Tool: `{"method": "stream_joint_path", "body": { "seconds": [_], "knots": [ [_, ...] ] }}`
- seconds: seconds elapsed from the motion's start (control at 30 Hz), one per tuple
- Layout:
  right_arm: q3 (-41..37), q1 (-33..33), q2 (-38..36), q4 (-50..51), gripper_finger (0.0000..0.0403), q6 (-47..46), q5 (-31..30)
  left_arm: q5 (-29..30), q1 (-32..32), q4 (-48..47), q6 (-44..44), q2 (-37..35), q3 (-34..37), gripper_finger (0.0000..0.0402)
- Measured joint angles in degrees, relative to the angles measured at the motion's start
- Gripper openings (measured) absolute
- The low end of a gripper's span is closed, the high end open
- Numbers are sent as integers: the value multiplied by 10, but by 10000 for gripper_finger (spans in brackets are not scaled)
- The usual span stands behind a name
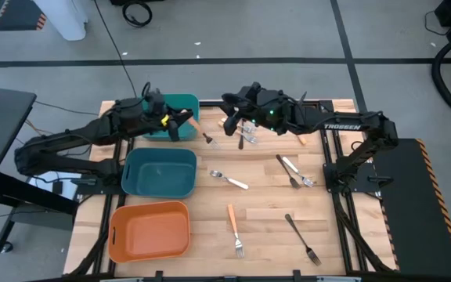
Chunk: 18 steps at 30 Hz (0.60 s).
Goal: Sort silverware by color (type)
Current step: Put the light orange fork into the blue bin
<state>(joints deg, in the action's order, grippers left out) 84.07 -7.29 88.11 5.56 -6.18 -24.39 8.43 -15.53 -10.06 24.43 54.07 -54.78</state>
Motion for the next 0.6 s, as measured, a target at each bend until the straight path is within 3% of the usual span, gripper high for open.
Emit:
{"method": "stream_joint_path", "body": {
  "seconds": [0.3,0.6],
  "knots": [
    [0,-15,-1,22,147,3,0,-69,0,-206,-2,-95,0,59],
    [0,-28,-1,23,146,3,0,-189,0,-266,-30,-152,0,60]
  ]
}}
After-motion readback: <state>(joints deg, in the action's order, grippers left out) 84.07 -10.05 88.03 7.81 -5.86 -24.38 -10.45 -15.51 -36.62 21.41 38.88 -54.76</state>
